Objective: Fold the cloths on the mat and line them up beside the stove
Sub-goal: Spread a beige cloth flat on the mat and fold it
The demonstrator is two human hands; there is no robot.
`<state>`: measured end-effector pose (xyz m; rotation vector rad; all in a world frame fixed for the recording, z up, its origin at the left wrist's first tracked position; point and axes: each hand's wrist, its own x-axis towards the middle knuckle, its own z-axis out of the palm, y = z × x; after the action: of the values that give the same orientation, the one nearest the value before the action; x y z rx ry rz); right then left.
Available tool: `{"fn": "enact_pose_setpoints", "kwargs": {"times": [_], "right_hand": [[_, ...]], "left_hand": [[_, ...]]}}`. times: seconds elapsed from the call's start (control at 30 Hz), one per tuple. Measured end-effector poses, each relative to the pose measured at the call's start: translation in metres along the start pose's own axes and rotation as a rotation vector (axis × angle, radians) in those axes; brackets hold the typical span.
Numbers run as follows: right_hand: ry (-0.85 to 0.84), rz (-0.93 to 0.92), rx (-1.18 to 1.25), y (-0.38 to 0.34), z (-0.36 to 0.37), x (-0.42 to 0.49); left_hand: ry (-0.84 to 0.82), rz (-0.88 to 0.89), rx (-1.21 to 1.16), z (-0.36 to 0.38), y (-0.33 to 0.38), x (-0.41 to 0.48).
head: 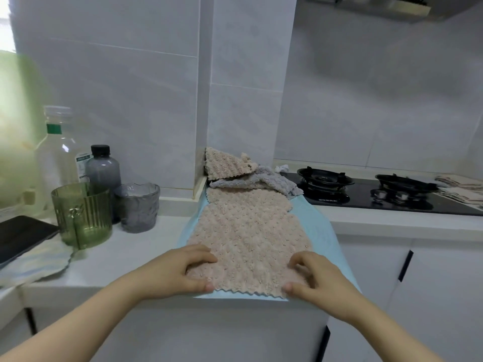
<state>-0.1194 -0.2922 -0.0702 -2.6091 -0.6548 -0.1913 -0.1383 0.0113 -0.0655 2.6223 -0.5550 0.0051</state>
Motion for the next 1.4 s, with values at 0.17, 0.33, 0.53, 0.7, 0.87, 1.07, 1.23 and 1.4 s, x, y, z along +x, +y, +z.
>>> {"fn": "enact_pose_setpoints", "kwargs": {"times": [0.17, 0.33, 0.53, 0.7, 0.87, 1.07, 1.23, 1.4], "right_hand": [[-0.083, -0.087, -0.104, 0.002, -0.002, -0.009], [-0.084, -0.009, 0.161, 0.009, -0.011, -0.01], [0.011, 0.137, 0.293, 0.009, -0.009, -0.009], [-0.012, 0.125, 0.301, 0.009, -0.005, -0.014], [0.063, 0.223, 0.45, 0.009, -0.02, -0.011], [0.017, 0.196, 0.4, 0.013, -0.047, -0.019], [-0.135, 0.26, 0.428, 0.02, -0.056, -0.024], [0.0, 0.312, 0.642, 0.021, -0.055, -0.011]], "left_hand": [[0.088, 0.021, 0.012, 0.003, 0.006, -0.012], [0.176, -0.048, -0.049, 0.001, 0.001, -0.018], [0.3, -0.079, -0.079, 0.009, 0.002, -0.017], [0.513, -0.102, -0.029, 0.02, 0.001, -0.015], [0.486, -0.134, -0.072, 0.012, 0.005, -0.019], [0.422, -0.081, -0.211, -0.008, 0.009, -0.026], [0.198, -0.084, -0.325, -0.025, 0.02, -0.023], [0.314, -0.184, -0.427, -0.035, 0.02, 0.0]]}}
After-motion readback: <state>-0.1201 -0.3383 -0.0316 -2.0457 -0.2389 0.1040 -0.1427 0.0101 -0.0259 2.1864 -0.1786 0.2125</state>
